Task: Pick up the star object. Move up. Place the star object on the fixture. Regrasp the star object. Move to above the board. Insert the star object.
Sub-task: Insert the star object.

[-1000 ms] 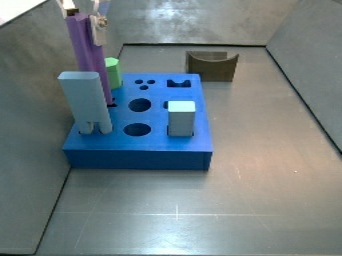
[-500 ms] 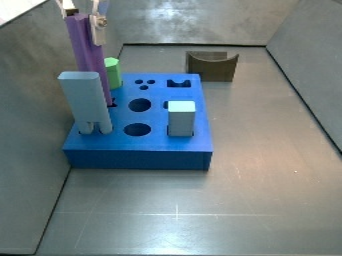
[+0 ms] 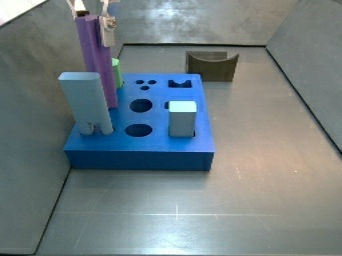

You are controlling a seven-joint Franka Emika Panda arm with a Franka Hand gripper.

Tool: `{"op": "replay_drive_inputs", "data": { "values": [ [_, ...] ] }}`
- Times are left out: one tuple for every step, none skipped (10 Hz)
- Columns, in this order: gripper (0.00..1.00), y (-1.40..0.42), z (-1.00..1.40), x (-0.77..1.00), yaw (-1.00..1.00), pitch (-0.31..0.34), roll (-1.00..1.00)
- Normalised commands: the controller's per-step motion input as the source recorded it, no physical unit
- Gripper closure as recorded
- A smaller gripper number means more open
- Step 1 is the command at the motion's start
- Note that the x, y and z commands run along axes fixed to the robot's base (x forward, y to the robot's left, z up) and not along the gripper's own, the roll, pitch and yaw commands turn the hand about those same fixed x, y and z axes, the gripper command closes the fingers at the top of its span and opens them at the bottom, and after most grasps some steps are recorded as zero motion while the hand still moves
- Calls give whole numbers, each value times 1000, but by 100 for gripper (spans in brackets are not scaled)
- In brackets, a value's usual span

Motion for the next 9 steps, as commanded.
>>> {"op": "replay_drive_inputs", "data": {
  "values": [
    [100, 0, -417, -9, 97, 0, 89],
    [100, 0, -391, 40, 0, 0, 109],
    [100, 0, -240, 66, -454, 0, -46],
    [100, 0, -223, 80, -554, 0, -57],
    [100, 0, -246, 63, -463, 3, 0],
    [100, 9, -229, 0, -249, 50, 121],
    [100, 0, -249, 0, -71, 39, 184],
    [100, -23, -426, 0, -46, 0, 110],
    [100, -111, -449, 0, 0, 0, 99]
  ]
}}
